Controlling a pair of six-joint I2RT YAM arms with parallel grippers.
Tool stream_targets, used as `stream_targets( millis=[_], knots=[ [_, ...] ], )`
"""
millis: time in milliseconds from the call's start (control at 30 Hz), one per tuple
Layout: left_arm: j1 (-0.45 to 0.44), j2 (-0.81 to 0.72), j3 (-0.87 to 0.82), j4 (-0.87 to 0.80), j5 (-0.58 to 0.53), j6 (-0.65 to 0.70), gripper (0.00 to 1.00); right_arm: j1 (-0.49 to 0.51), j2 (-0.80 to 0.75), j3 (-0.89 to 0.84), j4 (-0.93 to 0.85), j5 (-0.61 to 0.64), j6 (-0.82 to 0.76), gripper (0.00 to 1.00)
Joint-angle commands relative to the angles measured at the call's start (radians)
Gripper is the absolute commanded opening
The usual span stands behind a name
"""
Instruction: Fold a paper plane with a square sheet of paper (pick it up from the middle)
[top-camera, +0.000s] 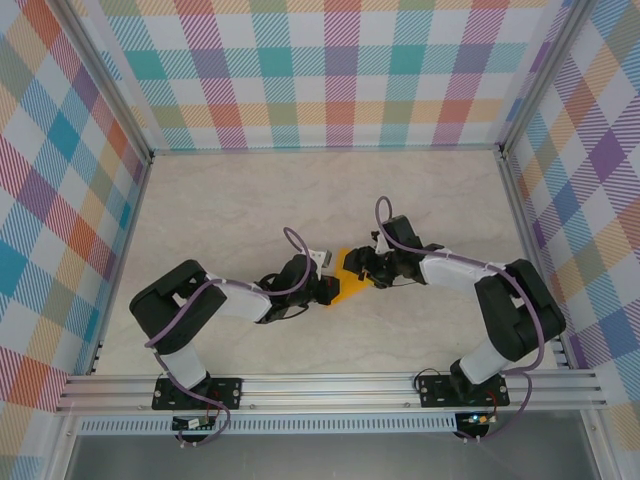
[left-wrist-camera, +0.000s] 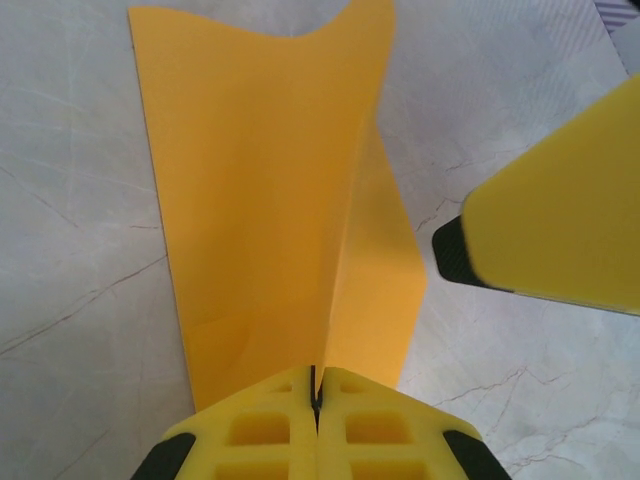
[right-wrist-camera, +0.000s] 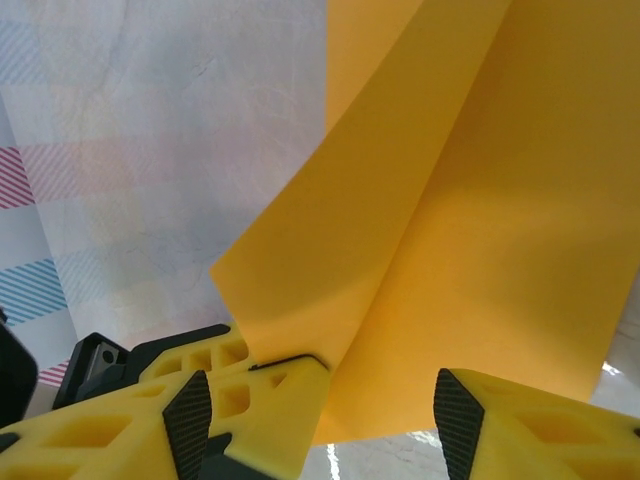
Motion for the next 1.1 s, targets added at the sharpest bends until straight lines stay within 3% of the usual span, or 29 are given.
stream_targets(
  millis=[0, 433, 733, 1067],
  knots=[
    [0.004, 0.022, 0.023, -0.019, 0.042, -0.076, 0.02, -0.006, 0.029, -0.003, 0.046, -0.025, -0.036, 0.62],
    [0.044, 0.042, -0.021, 0.095, 0.103, -0.213, 0.05, -0.006, 0.121, 0.035, 0.045, -0.024, -0.047, 0.56],
    [0.05, 0.062, -0.017, 0.091, 0.123, -0.233, 0.07, -0.007, 0.152, 0.058, 0.023, -0.022, -0.055, 0.55],
    [0.057, 0.039, -0.015, 0.043, 0.148, -0.246, 0.25, -0.007, 0.221, 0.116, -0.103, 0.046, -0.058, 0.54]
  ],
)
